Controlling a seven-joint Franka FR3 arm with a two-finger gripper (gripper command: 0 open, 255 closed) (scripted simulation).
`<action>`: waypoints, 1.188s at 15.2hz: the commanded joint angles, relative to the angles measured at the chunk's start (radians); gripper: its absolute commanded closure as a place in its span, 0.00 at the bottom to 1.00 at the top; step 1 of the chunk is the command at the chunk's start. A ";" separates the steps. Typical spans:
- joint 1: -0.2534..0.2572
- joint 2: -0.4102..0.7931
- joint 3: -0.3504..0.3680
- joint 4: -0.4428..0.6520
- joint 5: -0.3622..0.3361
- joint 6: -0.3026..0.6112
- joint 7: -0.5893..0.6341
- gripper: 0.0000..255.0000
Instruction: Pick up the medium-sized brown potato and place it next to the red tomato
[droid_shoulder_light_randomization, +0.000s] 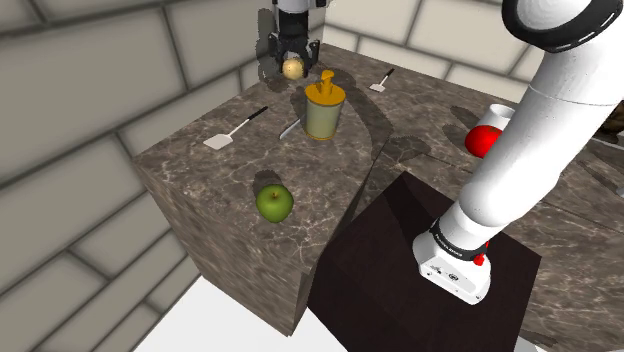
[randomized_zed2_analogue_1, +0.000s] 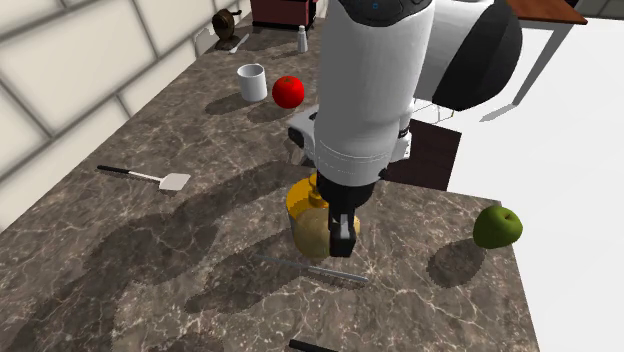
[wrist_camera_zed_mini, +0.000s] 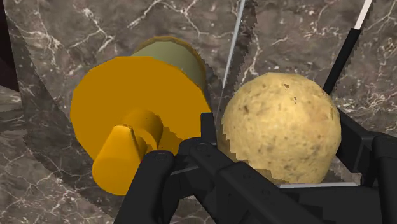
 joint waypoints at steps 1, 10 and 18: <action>-0.031 -0.069 -0.013 -0.090 0.023 0.028 -0.045 1.00; -0.126 -0.320 -0.108 -0.382 0.089 0.087 -0.254 1.00; -0.194 -0.487 -0.225 -0.557 0.090 0.101 -0.441 1.00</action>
